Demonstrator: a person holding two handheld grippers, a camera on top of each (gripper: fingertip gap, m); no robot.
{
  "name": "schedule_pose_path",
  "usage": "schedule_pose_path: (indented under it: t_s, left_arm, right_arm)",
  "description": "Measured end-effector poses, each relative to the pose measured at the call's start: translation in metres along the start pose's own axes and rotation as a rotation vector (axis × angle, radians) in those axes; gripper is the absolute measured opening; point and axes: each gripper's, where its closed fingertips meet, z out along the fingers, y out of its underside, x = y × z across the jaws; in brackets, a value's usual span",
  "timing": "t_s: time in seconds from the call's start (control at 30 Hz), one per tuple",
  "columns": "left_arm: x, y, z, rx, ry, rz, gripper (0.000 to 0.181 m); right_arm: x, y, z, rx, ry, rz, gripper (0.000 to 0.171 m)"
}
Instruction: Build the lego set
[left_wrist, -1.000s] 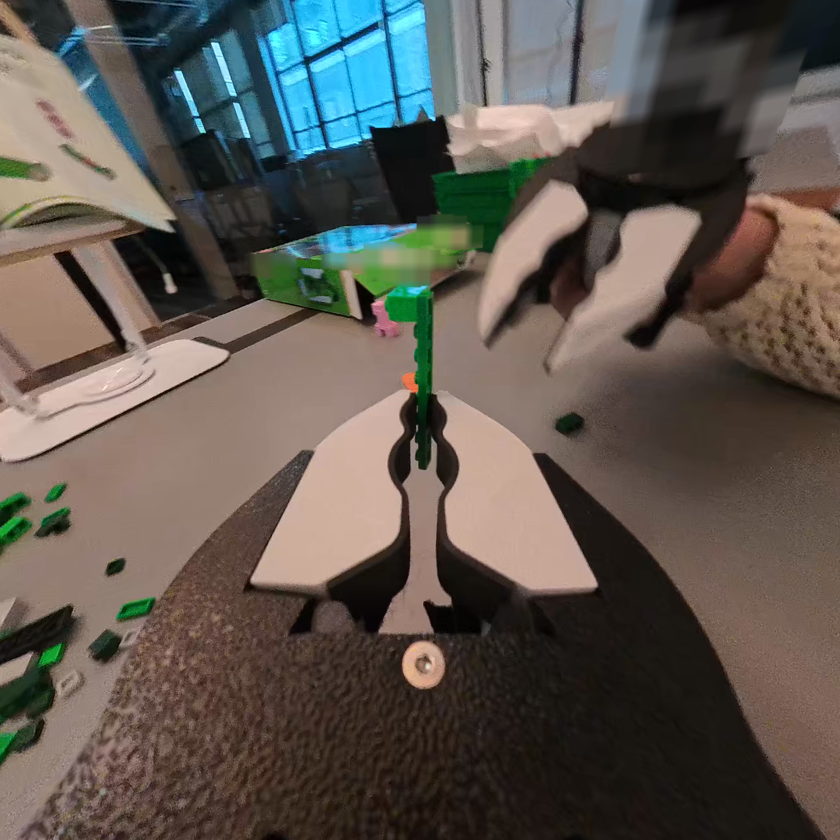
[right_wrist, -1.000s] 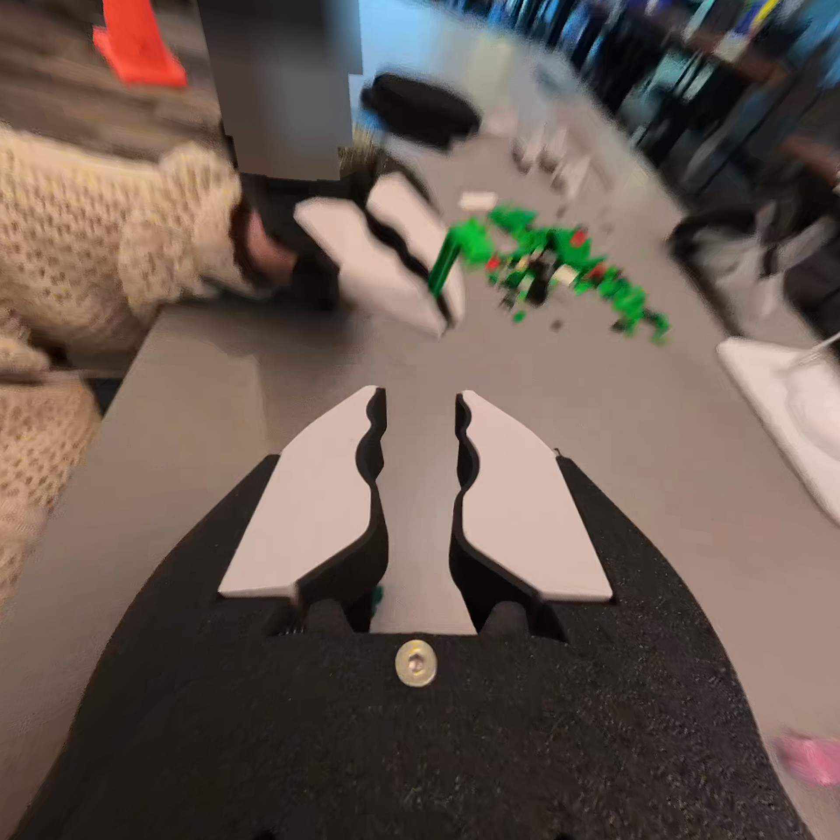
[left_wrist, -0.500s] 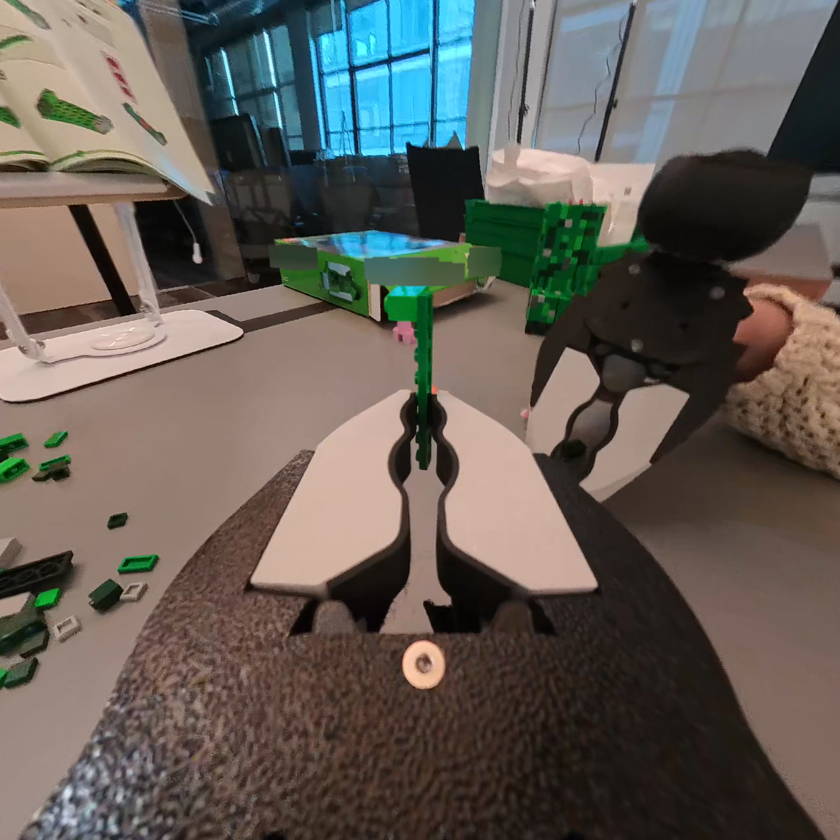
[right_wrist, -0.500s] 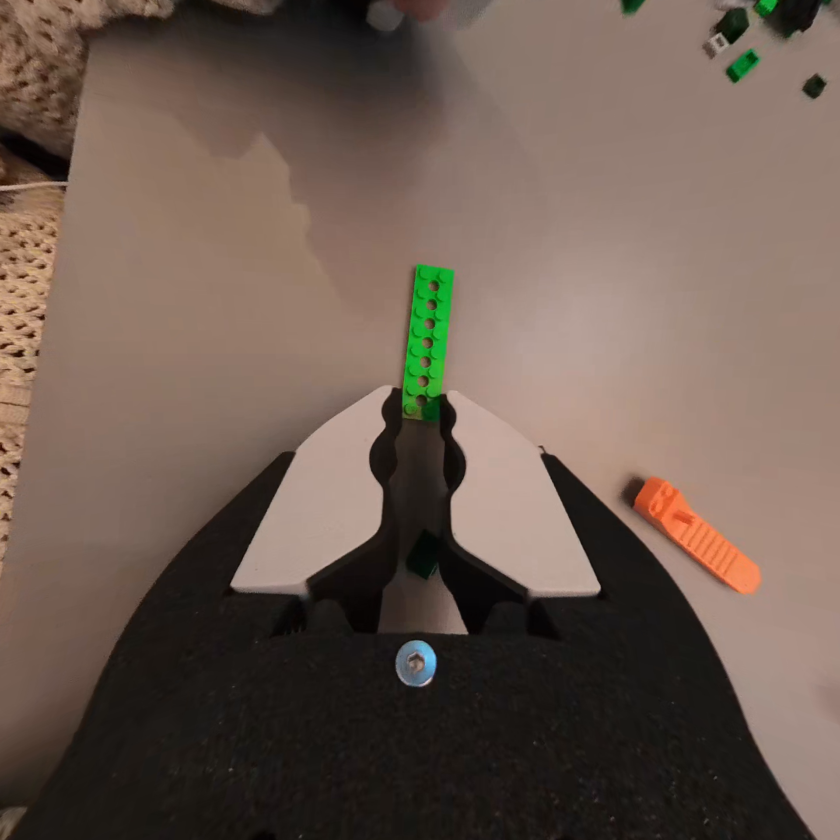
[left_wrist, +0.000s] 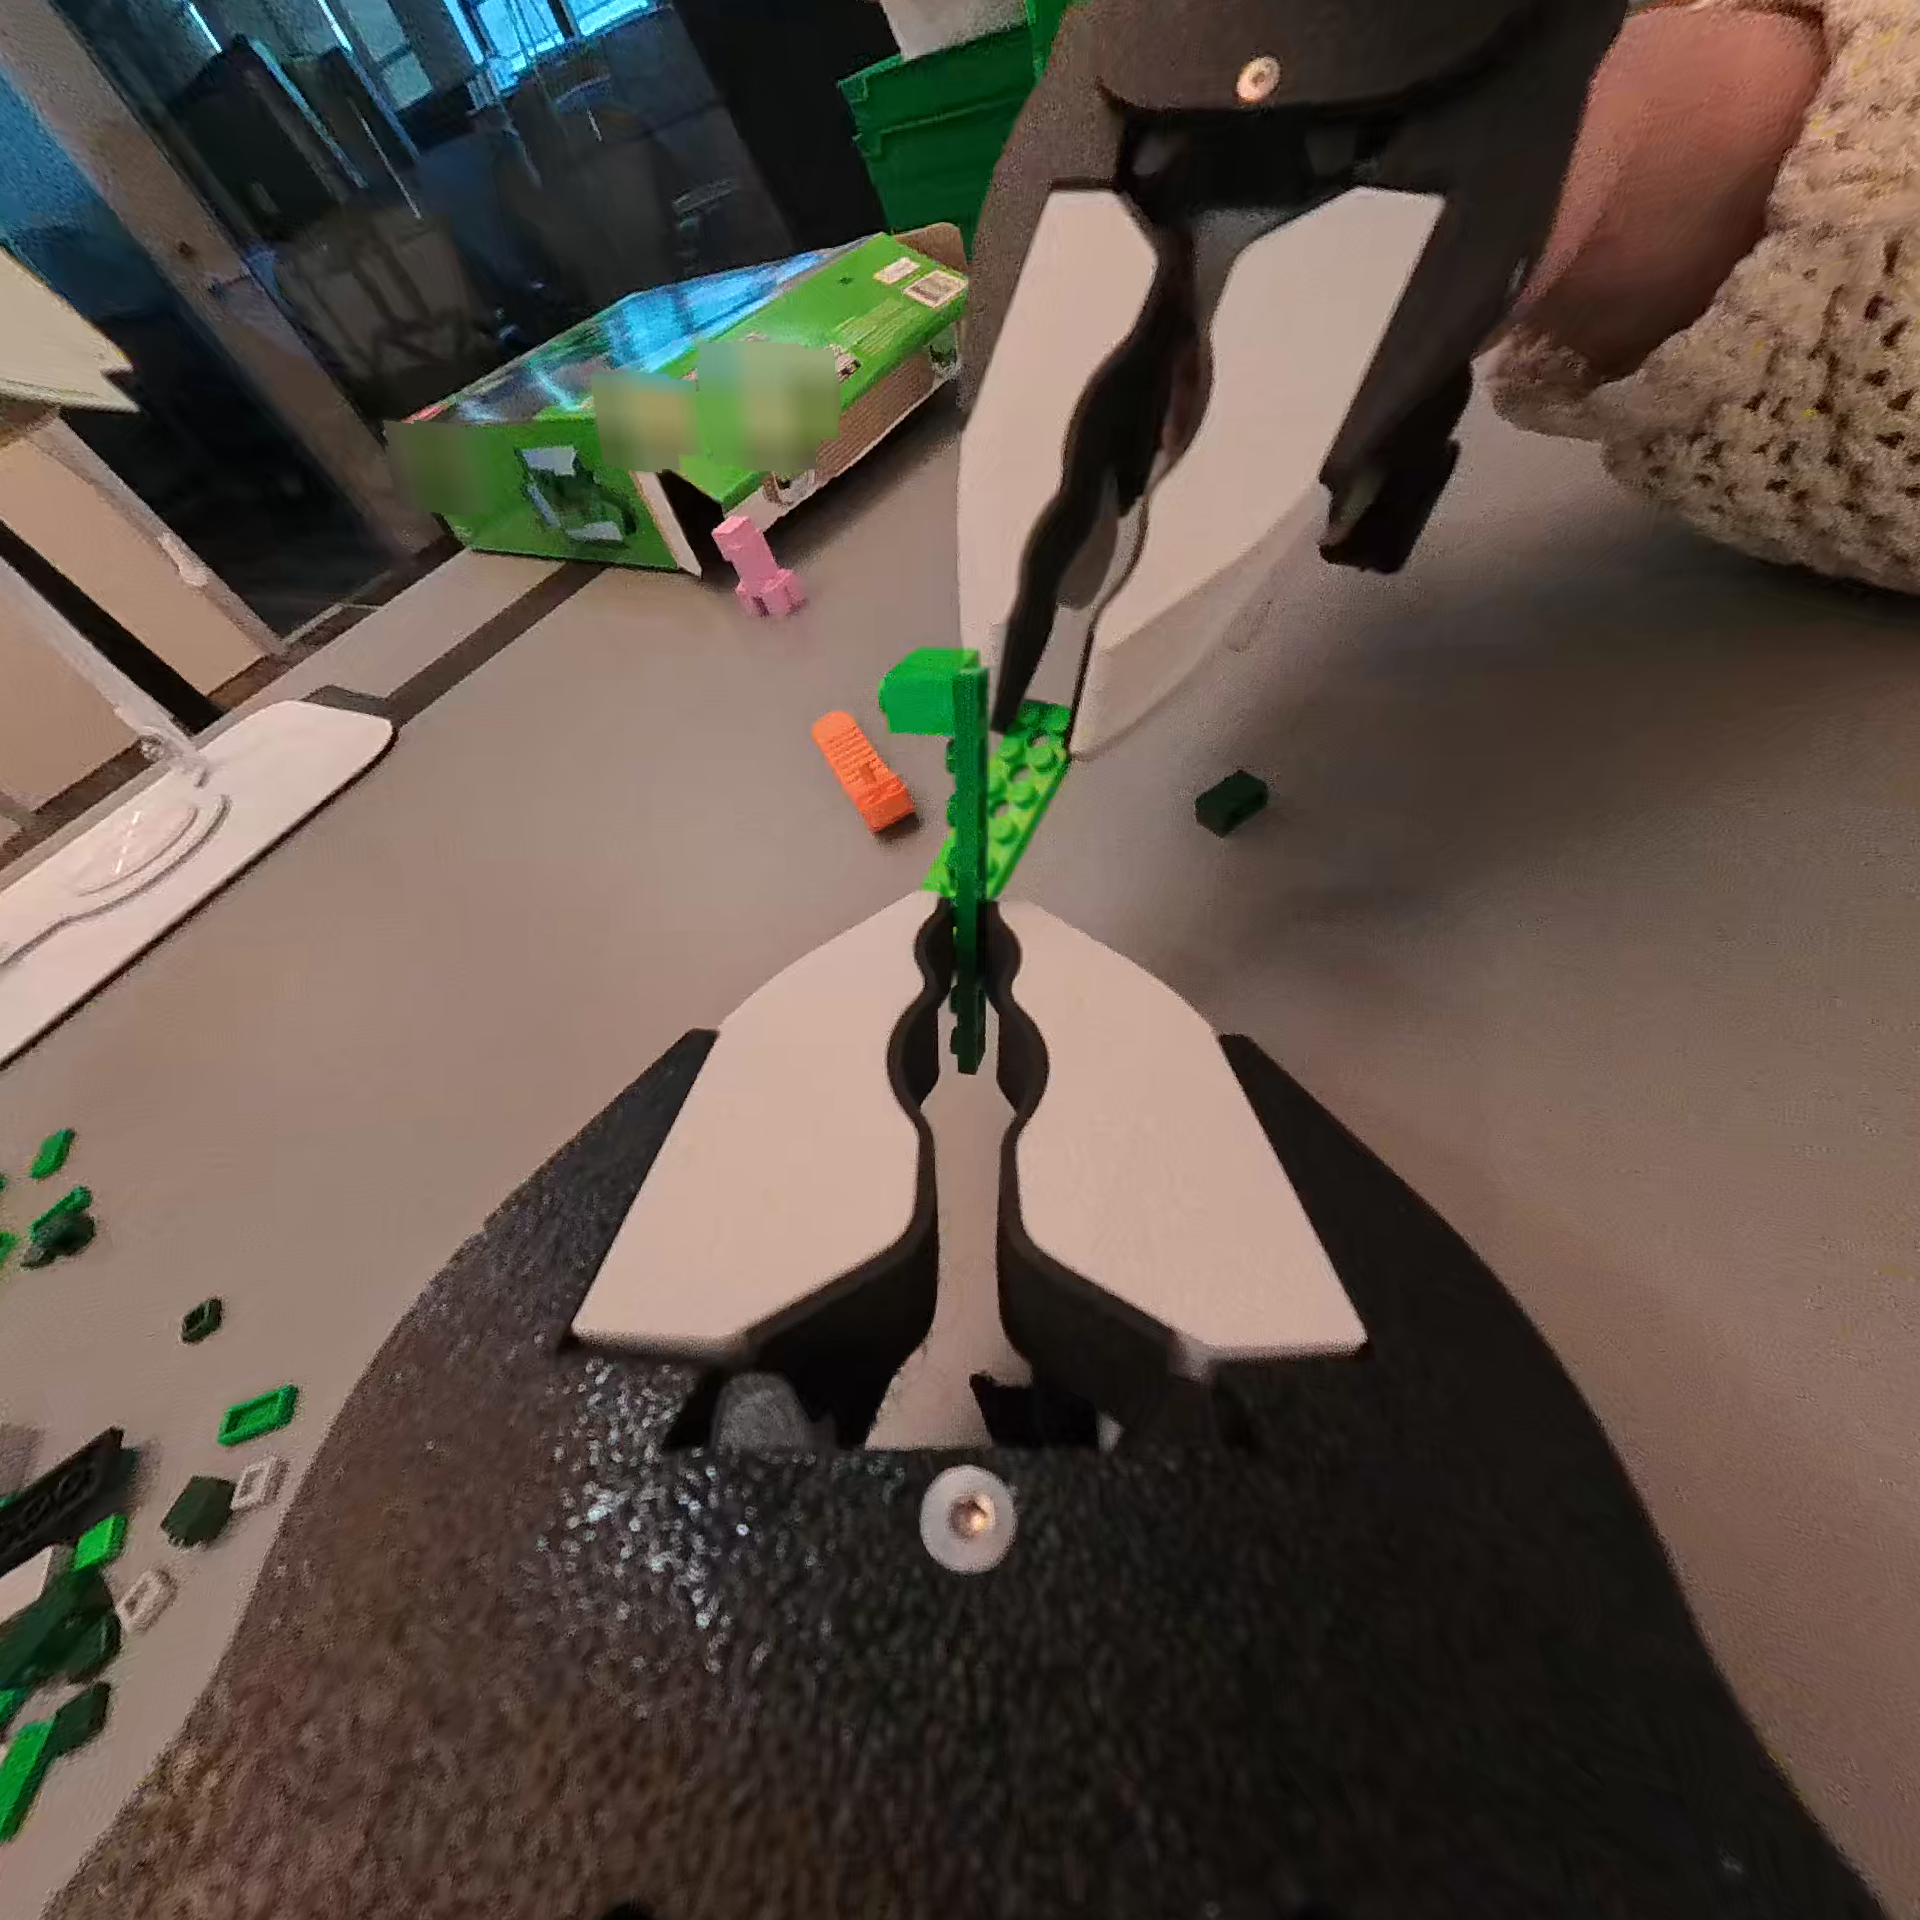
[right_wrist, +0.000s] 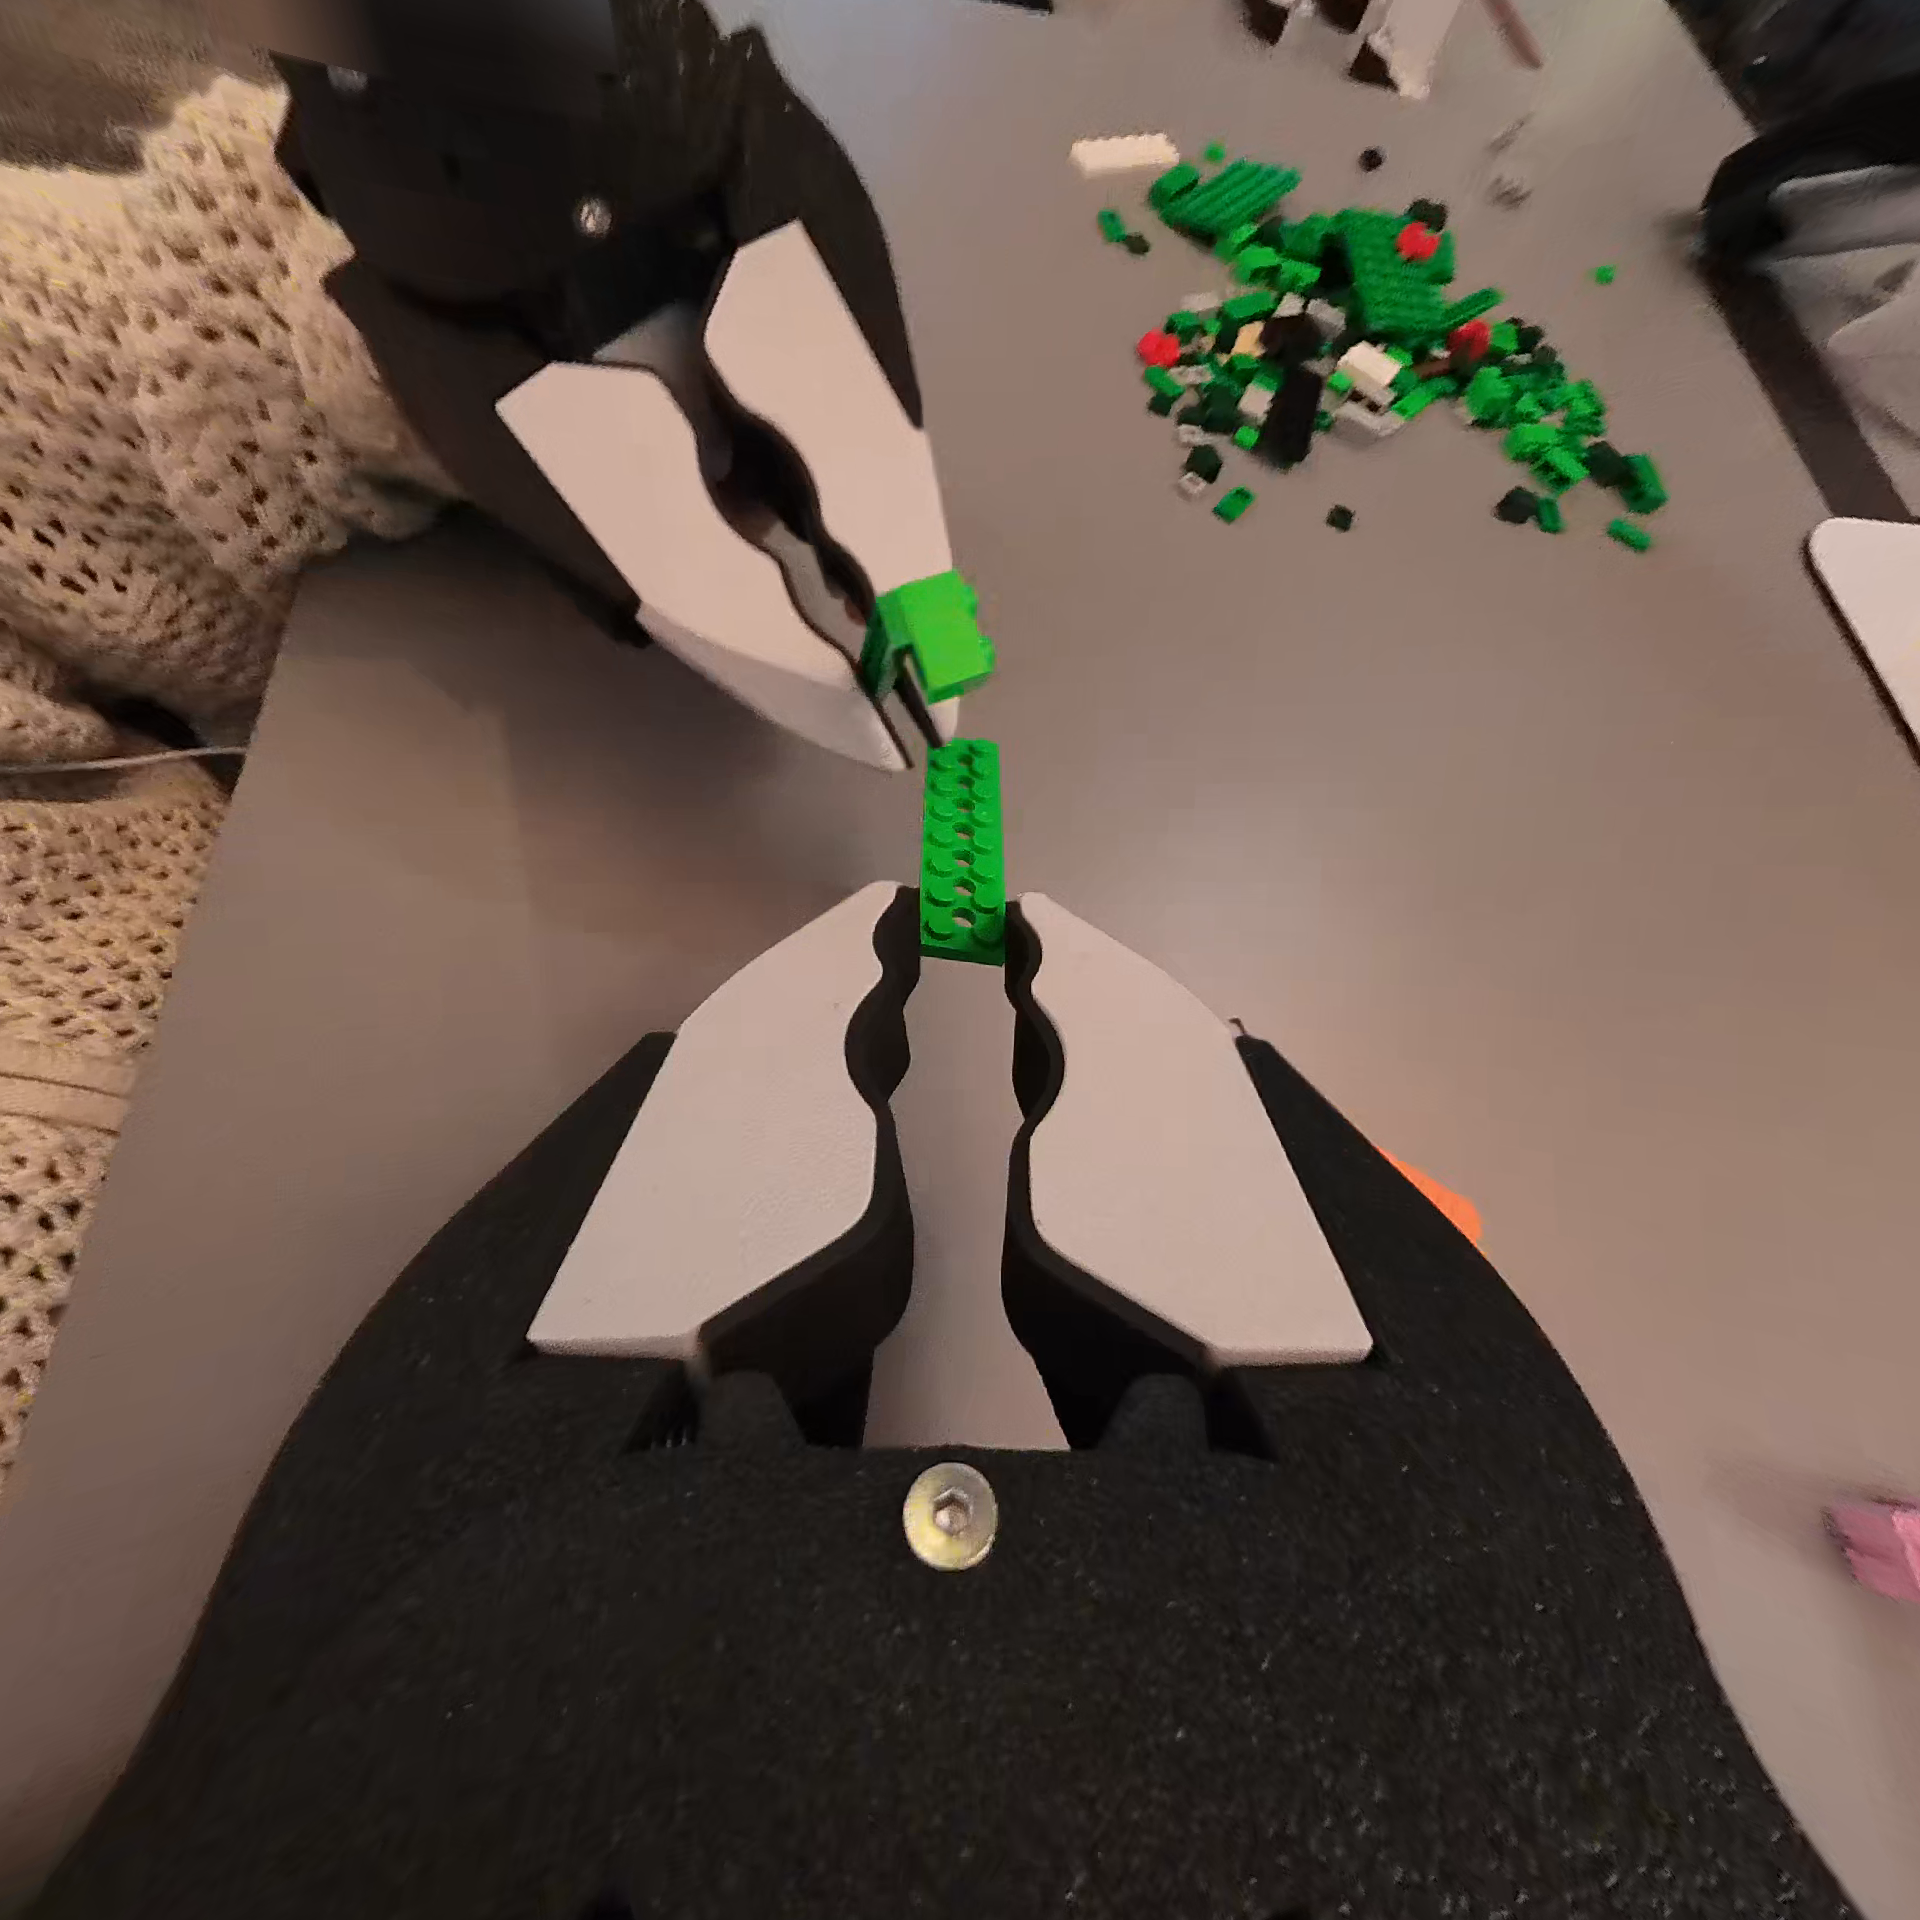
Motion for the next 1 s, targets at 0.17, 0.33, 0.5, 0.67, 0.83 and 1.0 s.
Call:
schedule_pose_path:
  t_s: [0.17,0.33,0.5,0.67,0.83,1.0]
  left_arm:
    - [-0.008,-0.009,-0.004,0.028,-0.126,0.168,0.005]
    - [-0.024,-0.015,-0.003,-0.075,-0.375,0.61,0.004]
    - [-0.015,-0.034,0.007,-0.069,-0.455,0.883,0.004]
    - [-0.015,-0.036,0.011,-0.051,-0.444,0.848,0.004]
    - [-0.02,-0.029,0.013,-0.044,-0.443,0.806,0.005]
    - [-0.03,-0.033,0.006,0.006,-0.469,0.674,0.005]
  right_arm:
    - [0.017,-0.003,-0.013,0.06,0.05,0.078,0.015]
    - [0.032,-0.005,-0.022,0.144,0.06,0.213,0.015]
    - [0.039,-0.007,-0.028,0.207,0.041,0.297,0.015]
    - [0.05,-0.003,-0.033,0.218,0.066,0.393,0.014]
    - [0.064,0.03,-0.055,-0.032,0.131,0.405,0.013]
    - [0.065,0.047,-0.093,-0.512,0.048,0.288,0.012]
